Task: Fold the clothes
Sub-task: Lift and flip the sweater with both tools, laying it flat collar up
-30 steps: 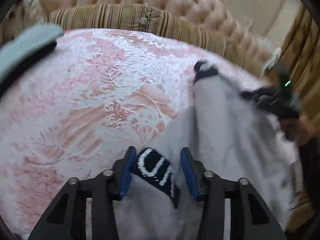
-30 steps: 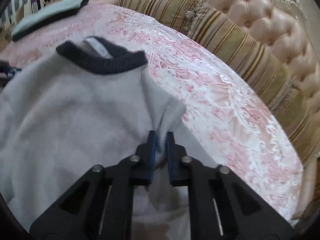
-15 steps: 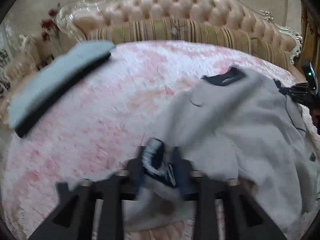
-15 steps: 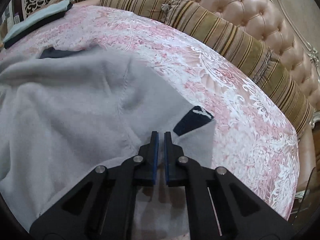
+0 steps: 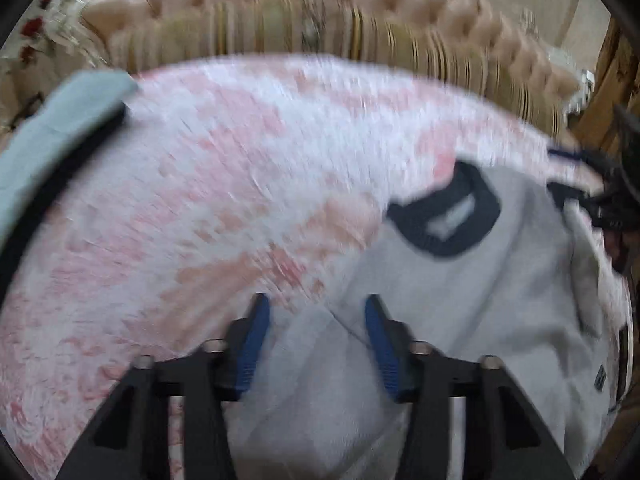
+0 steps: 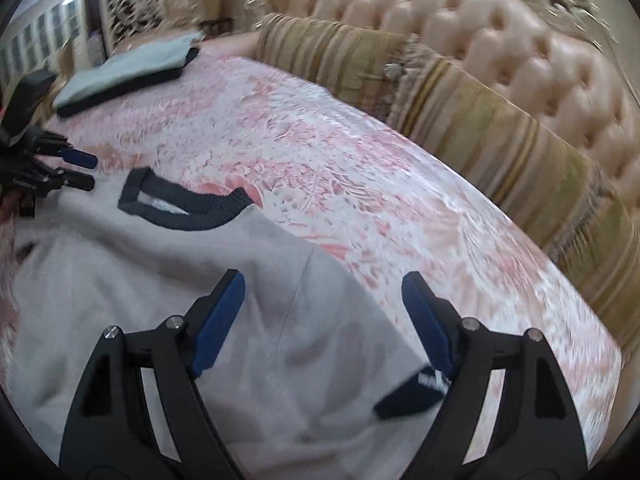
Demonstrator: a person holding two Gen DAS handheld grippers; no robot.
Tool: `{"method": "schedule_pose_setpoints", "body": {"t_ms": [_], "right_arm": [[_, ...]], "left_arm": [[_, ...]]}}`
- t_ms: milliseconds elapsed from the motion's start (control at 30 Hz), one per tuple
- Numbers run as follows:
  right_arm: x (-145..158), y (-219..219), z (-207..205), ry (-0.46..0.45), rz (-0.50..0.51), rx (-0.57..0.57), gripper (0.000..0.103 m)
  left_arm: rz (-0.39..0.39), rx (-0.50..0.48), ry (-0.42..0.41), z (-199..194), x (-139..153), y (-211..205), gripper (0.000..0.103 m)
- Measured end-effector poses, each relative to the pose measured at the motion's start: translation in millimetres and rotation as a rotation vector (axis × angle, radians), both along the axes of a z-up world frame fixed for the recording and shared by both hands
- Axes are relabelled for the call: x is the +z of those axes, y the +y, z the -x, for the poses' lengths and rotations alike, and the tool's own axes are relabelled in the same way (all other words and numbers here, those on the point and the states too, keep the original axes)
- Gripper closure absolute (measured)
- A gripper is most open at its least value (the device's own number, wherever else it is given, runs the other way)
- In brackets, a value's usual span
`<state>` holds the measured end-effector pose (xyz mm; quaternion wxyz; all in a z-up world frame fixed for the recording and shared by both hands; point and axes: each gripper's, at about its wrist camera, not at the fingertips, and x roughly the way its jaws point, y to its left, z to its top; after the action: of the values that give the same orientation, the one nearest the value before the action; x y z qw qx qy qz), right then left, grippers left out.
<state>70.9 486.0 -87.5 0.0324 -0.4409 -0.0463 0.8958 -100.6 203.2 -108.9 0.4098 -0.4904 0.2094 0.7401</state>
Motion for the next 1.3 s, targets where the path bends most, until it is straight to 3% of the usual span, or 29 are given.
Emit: {"method": "schedule_pose_setpoints", "body": {"t_ms": [133,300,433,567,633,733,1000,1100,1233,1300], "right_arm": [[-10,3,22,-0.027,-0.008,0.086,0.021],[-19,5,49,-0.054,0.055,0.177,0.017],[-33,0,64,-0.125,0.117,0.254,0.020],[-33,-6,58,-0.128,0.120,0.284,0.055],[-29,-5,53,-0.110,0.086,0.269,0.095],[-25,-5,42,-0.092,0.105,0.262,0.096],[9,-7,37,0.068,-0.088,0.061,0.097],[8,2,56,0.057,-0.129,0.002,0.097],[-18,17,77,-0.010,-0.123,-0.041,0.096],[-26,23,78,-0.021,-0.116,-0.063,0.087]], "left_arm": [[0.034,-0.075,0.025,-15,2,2,0.099],[0.027,-0.107,0.087,-30,13,-1,0.100],[0.058,-0.095,0.204,-38,24,0,0.100],[0.061,-0.079,0.307,-46,41,2,0.100],[0.057,-0.066,0.348,-46,48,5,0.100],[0.048,-0.042,0.401,-43,56,11,0.100],[-0.017,0.053,0.457,-12,69,40,0.100],[-0.015,0.094,0.394,19,52,59,0.100],[0.009,0.145,0.316,49,22,76,0.094],[0.021,0.166,0.299,53,16,73,0.089]]}}
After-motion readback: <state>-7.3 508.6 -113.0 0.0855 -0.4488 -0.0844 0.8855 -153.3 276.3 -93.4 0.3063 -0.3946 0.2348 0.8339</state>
